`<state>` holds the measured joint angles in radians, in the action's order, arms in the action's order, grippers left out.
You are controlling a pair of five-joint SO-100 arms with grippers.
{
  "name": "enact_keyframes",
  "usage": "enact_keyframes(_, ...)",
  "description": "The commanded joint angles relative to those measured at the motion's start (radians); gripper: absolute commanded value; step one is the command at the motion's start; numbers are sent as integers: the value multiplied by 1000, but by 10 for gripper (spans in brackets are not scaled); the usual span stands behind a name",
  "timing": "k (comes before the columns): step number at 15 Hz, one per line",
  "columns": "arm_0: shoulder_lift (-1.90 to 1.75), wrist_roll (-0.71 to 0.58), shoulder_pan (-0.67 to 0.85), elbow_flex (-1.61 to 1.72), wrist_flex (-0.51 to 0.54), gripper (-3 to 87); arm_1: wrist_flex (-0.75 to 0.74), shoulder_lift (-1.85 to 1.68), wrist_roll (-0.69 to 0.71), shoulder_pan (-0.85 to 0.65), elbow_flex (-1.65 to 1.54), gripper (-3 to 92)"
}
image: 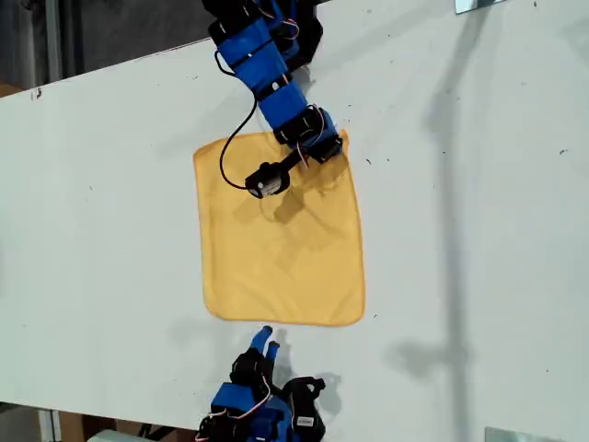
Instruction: Grasp corners of a square towel and fold twice.
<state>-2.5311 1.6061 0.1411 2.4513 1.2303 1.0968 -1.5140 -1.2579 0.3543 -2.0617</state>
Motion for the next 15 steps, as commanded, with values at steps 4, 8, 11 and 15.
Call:
enact_keyframes(4, 968, 410, -328, -574, 55, 299, -12, -40, 2, 20, 5, -1)
enact_keyframes(8, 982, 716, -538, -558, 60, 297, -21, -75, -2, 21, -26, -1)
enact_keyframes(11, 1066, 787, -615, -568, -112, 269, -18, -78, -2, 15, -32, -1)
enact_keyframes(15, 1229, 719, -603, -592, -321, -26, -15, -95, -3, 18, -31, -1)
